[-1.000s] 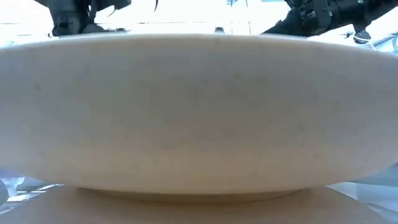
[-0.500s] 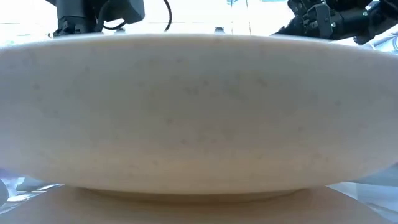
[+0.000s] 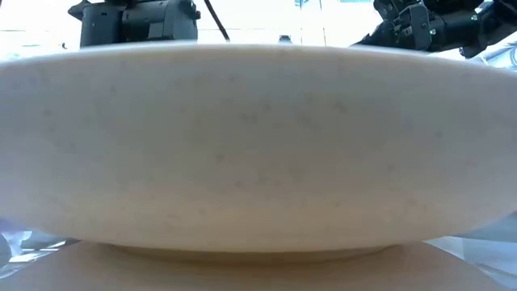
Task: Place and stack plates onto a shelf
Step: Stack the purple plate on top of the light orange plate on the shelf
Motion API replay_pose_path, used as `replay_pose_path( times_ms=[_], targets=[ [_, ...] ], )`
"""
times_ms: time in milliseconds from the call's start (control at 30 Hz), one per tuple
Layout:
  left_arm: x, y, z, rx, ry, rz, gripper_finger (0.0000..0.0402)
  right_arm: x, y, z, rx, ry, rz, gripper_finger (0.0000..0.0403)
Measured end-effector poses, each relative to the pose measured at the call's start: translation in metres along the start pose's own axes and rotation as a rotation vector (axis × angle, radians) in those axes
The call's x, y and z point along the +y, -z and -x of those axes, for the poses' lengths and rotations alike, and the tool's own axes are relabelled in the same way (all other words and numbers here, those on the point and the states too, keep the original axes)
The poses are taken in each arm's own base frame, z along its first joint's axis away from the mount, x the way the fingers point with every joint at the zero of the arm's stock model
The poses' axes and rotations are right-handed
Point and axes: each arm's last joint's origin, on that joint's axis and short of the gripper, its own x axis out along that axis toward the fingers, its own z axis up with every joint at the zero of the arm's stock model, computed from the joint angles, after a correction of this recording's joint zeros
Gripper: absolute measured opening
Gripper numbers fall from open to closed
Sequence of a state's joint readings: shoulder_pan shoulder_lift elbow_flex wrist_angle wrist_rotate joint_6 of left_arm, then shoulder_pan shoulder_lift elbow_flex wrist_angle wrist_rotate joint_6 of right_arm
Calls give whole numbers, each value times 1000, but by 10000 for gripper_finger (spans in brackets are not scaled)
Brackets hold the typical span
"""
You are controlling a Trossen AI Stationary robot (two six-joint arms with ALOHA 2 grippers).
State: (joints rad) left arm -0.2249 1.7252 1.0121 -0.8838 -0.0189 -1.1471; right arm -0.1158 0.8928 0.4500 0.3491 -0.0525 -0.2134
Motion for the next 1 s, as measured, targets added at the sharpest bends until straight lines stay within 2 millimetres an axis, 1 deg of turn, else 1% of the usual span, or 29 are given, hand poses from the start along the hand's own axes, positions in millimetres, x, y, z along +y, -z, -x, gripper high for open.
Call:
replay_pose_path(
  times_ms=[33, 67, 133, 233, 300, 400, 467, 533, 633, 700, 767, 867, 1000],
  targets=[
    [0, 0, 2, 0, -4, -6, 26, 0, 0, 0, 0, 0, 0, 114],
    [-1, 0, 5, -3, -8, -15, 17, 0, 0, 0, 0, 0, 0, 114],
    [-5, -3, 14, -2, -9, -51, 14, 0, 0, 0, 1, -1, 0, 114],
    [-17, -9, 38, -29, 37, -133, 10, 0, 0, 0, 1, -1, 1, 114],
    [-28, -14, 61, -71, 98, -200, 10, 0, 0, 0, 2, -1, 7, 114],
    [-44, -22, 104, -176, 188, -296, 10, 0, 1, 3, 20, -5, 18, 114],
    [-50, -25, 135, -283, 217, -355, 10, 1, 1, 8, 34, -8, 34, 114],
    [-52, -28, 165, -402, 216, -404, 10, 0, -1, 14, 34, 7, 37, 114],
    [-43, -38, 199, -571, 125, -468, 10, -1, -7, 26, 5, 30, 27, 114],
    [-36, -52, 215, -670, 67, -534, 10, -1, -10, 32, -23, 33, 7, 114],
    [-29, -68, 226, -733, 30, -577, 10, -2, -12, 36, -38, 34, -14, 114],
    [-17, -99, 239, -843, 16, -616, 10, -1, -11, 38, -24, 31, -18, 114],
    [-1, -139, 249, -1000, -28, -640, 10, 0, -6, 38, 29, 20, -43, 114]
  ],
)
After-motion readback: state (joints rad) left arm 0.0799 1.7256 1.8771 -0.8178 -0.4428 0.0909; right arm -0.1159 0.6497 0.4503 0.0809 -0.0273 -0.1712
